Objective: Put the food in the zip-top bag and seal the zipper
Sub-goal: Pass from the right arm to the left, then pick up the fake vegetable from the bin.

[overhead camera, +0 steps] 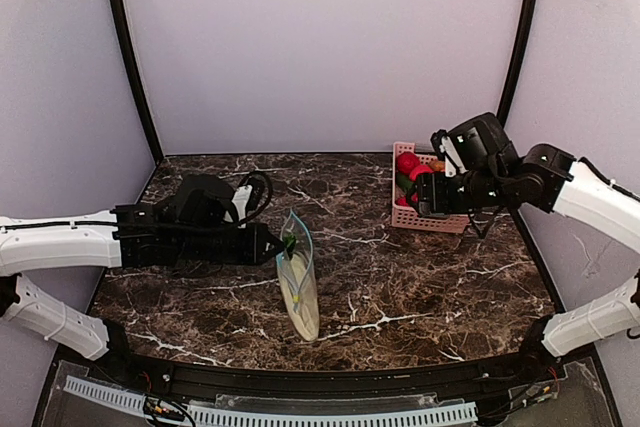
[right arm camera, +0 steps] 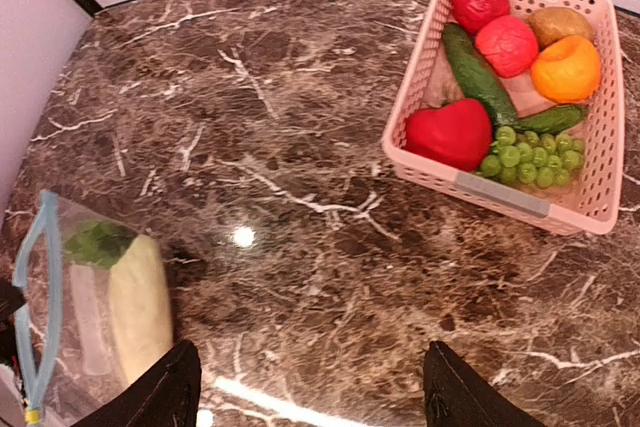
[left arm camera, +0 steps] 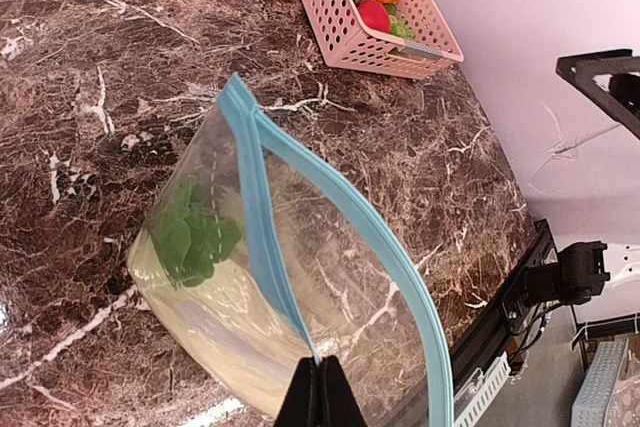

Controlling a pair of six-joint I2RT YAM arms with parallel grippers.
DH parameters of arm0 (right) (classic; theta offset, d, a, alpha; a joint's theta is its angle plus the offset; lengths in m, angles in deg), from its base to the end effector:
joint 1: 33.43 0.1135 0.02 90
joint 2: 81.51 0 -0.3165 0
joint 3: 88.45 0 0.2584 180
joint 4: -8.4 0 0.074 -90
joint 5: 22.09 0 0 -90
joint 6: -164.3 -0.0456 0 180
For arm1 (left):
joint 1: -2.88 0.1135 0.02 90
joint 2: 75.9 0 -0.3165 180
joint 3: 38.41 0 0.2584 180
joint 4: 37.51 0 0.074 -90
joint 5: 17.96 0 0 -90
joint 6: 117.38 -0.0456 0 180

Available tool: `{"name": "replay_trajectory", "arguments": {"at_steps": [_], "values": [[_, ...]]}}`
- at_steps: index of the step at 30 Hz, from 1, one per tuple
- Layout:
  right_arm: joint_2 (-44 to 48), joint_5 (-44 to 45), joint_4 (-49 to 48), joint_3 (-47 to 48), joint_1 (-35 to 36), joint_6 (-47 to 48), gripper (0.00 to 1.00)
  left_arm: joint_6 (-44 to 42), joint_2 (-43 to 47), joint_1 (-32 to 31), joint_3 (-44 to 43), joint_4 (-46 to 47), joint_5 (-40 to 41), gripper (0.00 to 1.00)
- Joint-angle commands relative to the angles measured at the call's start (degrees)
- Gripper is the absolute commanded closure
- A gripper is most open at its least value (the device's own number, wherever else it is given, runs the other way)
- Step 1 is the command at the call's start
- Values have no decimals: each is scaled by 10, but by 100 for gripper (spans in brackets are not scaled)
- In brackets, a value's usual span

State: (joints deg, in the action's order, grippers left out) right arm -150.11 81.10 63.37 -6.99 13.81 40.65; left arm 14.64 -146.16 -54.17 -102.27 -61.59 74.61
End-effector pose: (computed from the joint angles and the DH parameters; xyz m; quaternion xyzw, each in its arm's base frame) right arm 0.1735 0.1723 0.3863 -0.0611 0.9070 0.1817 0.3749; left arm 0.1502 -0.2279 0.3220 0.1025 0.8619 -0.3649 0.3369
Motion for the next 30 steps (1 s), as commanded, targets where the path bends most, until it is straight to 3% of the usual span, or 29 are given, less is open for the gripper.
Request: {"name": "replay_trajectory", "arguments": {"at_steps": [1, 7, 13, 22, 30], "values": [[-43, -52, 3, 4, -96, 82, 27, -15, 5, 11, -19, 8, -24, 99], [-135, -158, -63, 17, -224, 139, 33, -27, -3, 27, -36, 10, -63, 99], [-266, -207, -91, 87, -297, 172, 35, -22, -13, 50, -35, 28, -92, 99], [-422, -240, -98, 218, -340, 200, 48, -26, -26, 73, -38, 37, -116, 99], [-525, -248, -100, 295, -343, 218, 47, -24, -26, 87, -38, 38, -129, 99]]}}
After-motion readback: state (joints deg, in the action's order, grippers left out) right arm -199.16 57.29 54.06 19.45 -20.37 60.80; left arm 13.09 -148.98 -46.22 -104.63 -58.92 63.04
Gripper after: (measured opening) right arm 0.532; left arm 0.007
